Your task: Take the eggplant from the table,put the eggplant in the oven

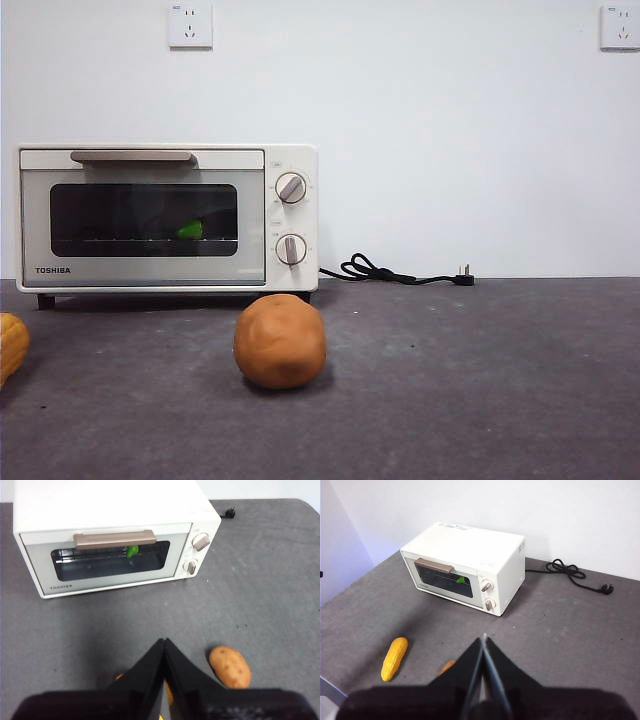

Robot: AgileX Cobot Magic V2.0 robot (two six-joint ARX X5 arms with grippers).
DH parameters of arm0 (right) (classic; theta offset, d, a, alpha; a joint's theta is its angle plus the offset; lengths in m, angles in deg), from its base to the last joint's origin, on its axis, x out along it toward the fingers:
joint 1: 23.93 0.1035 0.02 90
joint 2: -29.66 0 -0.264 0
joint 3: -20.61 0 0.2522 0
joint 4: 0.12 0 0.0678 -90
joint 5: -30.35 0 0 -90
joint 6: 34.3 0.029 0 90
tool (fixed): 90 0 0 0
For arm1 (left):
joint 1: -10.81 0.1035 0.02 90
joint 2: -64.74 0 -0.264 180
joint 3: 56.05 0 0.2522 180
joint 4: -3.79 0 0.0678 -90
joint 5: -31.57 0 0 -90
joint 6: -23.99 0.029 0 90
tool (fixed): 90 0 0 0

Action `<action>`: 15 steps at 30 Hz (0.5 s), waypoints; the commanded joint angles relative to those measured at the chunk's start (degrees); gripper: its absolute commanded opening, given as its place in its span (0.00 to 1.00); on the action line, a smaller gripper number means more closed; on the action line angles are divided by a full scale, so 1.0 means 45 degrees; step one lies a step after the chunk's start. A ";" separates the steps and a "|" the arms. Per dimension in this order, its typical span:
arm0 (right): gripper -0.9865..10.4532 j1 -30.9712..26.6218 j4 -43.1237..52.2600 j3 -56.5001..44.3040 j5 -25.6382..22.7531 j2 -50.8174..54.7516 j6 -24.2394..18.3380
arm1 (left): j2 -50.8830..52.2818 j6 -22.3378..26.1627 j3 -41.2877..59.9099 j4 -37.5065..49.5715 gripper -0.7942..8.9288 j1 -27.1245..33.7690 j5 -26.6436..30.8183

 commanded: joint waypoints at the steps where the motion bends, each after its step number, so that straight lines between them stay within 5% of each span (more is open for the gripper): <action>1: 0.09 0.0019 -0.0306 -0.0068 0.0000 0.0010 0.0131 | 0.0053 0.0005 0.0000 -0.0257 0.08 -0.0029 -0.0039; 15: 0.09 0.0024 -0.0306 -0.0068 0.0000 0.0010 0.0131 | 0.0117 0.0019 -0.0005 -0.0253 0.08 -0.0034 -0.0044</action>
